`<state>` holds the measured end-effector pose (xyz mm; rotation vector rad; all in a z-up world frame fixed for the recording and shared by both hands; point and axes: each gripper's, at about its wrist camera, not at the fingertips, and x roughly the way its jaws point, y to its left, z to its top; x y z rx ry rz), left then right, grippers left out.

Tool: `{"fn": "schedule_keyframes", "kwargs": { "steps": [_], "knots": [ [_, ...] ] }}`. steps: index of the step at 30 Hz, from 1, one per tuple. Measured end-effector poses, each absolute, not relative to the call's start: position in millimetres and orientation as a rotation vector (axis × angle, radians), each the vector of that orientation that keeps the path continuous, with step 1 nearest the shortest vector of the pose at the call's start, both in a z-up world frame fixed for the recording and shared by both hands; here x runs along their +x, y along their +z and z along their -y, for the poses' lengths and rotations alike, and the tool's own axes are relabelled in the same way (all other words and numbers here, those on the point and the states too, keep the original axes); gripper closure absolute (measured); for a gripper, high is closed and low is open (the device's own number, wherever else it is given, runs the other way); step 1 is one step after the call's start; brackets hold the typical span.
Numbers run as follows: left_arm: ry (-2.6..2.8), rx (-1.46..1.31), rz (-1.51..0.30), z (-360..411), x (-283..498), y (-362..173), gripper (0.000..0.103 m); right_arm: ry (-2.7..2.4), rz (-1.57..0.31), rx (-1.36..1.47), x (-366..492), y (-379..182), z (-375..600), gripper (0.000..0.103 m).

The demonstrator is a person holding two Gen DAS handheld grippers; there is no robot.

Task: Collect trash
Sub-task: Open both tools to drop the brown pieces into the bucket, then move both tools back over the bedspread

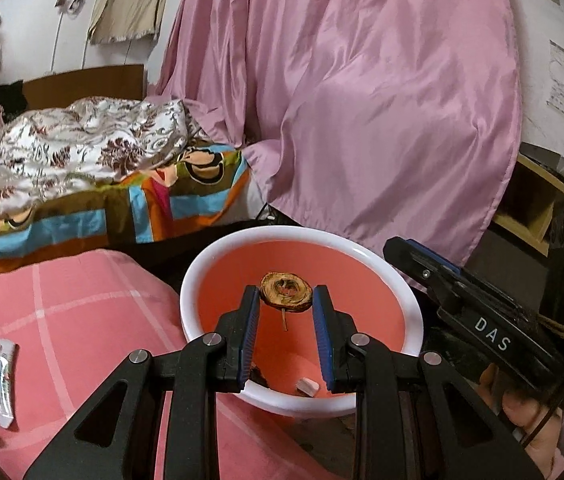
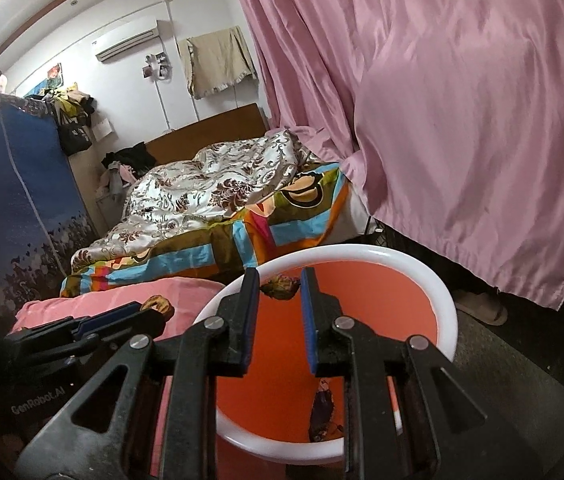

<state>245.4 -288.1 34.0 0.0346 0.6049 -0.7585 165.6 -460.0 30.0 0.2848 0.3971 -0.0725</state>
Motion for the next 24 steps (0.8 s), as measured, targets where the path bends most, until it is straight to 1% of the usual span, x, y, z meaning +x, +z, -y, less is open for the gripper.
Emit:
{"fn": "schedule_keyframes", "kwargs": {
  "steps": [5, 6, 8, 13, 15, 17, 18, 20, 21, 22, 23, 24],
  "knots": [
    [-0.76, 0.016, -0.651, 289, 252, 31, 0.078, -0.081, -0.41, 0.295, 166, 30, 460, 0.074],
    [-0.758, 0.012, -0.656, 288, 252, 30, 0.077, -0.082, -0.412, 0.297, 166, 30, 460, 0.074],
    [-0.758, 0.002, -0.665, 286, 253, 30, 0.07, -0.085, -0.415, 0.298, 167, 30, 460, 0.073],
    [-0.748, -0.018, -0.668, 281, 254, 31, 0.069, -0.091, -0.42, 0.308, 168, 31, 462, 0.068],
    [-0.739, -0.031, -0.668, 277, 255, 32, 0.069, -0.093, -0.417, 0.31, 169, 31, 463, 0.063],
    [-0.719, -0.041, -0.658, 273, 255, 34, 0.068, -0.091, -0.406, 0.309, 169, 33, 461, 0.051],
    [-0.709, -0.049, -0.649, 269, 255, 36, 0.067, -0.09, -0.4, 0.308, 168, 34, 460, 0.048],
    [-0.687, -0.065, -0.626, 260, 253, 40, 0.061, -0.085, -0.38, 0.304, 167, 36, 457, 0.037],
    [-0.674, -0.07, -0.613, 257, 251, 42, 0.059, -0.081, -0.368, 0.3, 166, 38, 455, 0.034],
    [-0.66, -0.076, -0.598, 252, 250, 45, 0.057, -0.079, -0.361, 0.297, 165, 39, 453, 0.029],
    [-0.646, -0.083, -0.584, 247, 249, 47, 0.056, -0.075, -0.345, 0.29, 164, 42, 449, 0.024],
    [-0.63, -0.089, -0.568, 240, 246, 50, 0.055, -0.07, -0.333, 0.287, 163, 44, 446, 0.022]
  ]
}}
